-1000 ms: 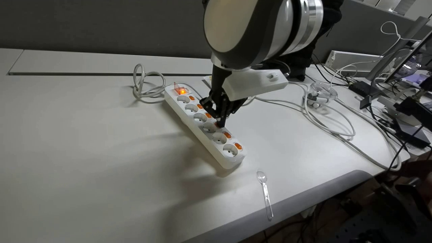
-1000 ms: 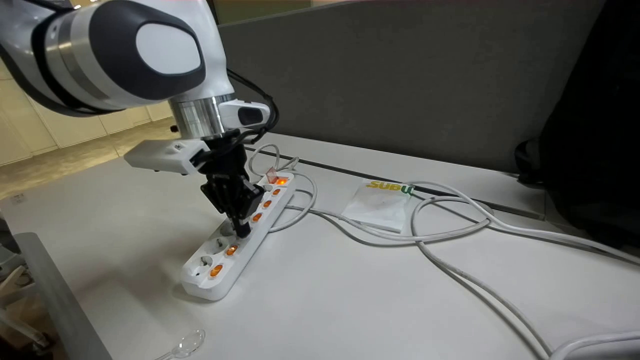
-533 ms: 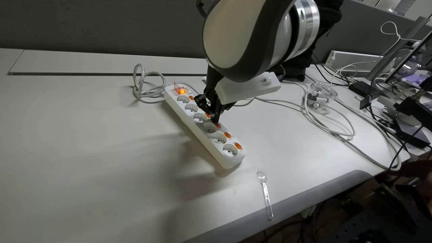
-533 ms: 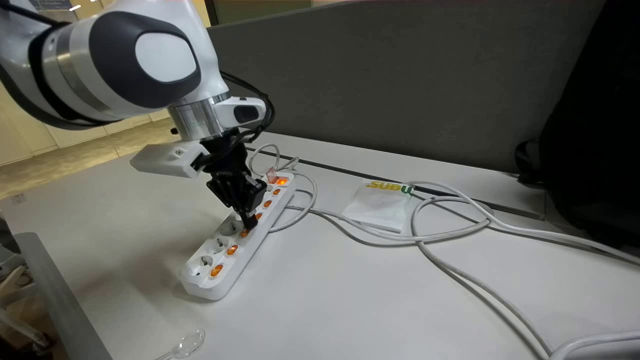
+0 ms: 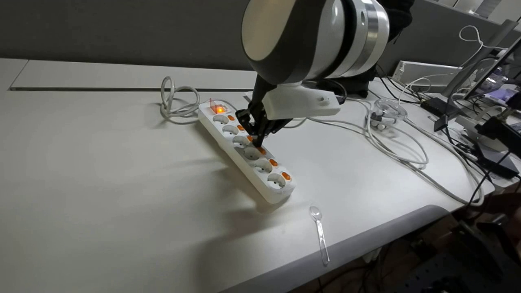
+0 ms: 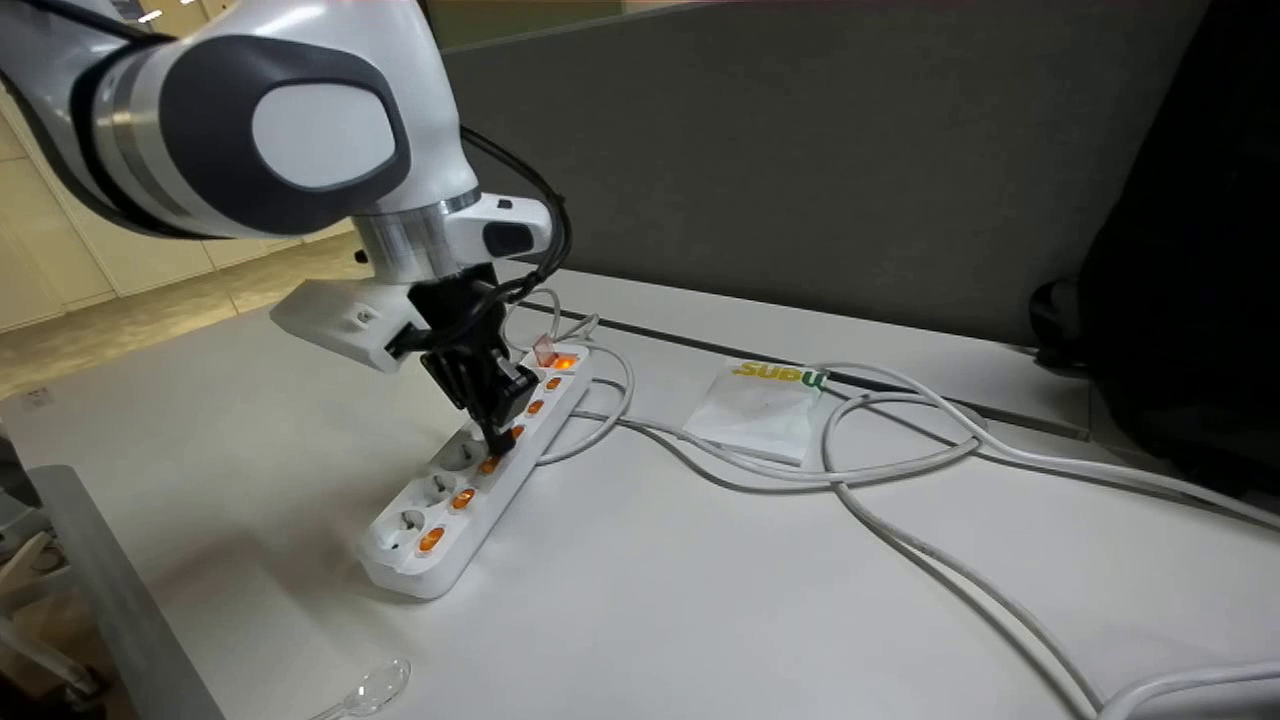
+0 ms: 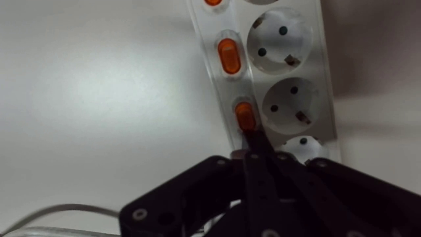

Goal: Turn off the third last switch to the left then turn it on again

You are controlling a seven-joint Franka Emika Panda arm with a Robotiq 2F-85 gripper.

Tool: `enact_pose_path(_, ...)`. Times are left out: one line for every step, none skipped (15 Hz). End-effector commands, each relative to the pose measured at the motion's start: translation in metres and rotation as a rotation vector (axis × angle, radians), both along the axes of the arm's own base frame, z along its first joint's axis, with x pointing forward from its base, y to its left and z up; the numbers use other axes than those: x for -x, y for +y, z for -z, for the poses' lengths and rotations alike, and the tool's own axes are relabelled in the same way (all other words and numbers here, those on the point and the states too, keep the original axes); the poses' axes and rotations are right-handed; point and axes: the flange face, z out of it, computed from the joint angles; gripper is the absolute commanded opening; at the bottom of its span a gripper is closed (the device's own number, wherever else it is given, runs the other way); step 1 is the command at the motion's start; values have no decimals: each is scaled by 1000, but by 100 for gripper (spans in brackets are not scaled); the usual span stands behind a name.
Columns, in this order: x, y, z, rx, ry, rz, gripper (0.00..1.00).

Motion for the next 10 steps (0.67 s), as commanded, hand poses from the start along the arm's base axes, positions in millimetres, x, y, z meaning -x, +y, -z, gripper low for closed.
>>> enact_pose_path(6, 12, 25, -71, 35, -15, 0)
enact_pose_path(6, 9, 23, -74, 30, -19, 0)
enact_pose_path(6, 7, 20, -69, 24, -23, 0)
enact_pose_path(6, 7, 18, -65, 23, -27, 0)
enact_pose_path(7, 7, 15, -58, 21, -28, 0)
enact_pose_path(8, 7, 13, -49, 16, -26, 0)
enact_pose_path(8, 7, 9, -43, 14, -23, 0)
enact_pose_path(9, 7, 7, -37, 10, -24, 0)
enact_pose_path(9, 8, 5, -36, 7, -25, 0)
enact_pose_path(9, 8, 3, -34, 3, -26, 0)
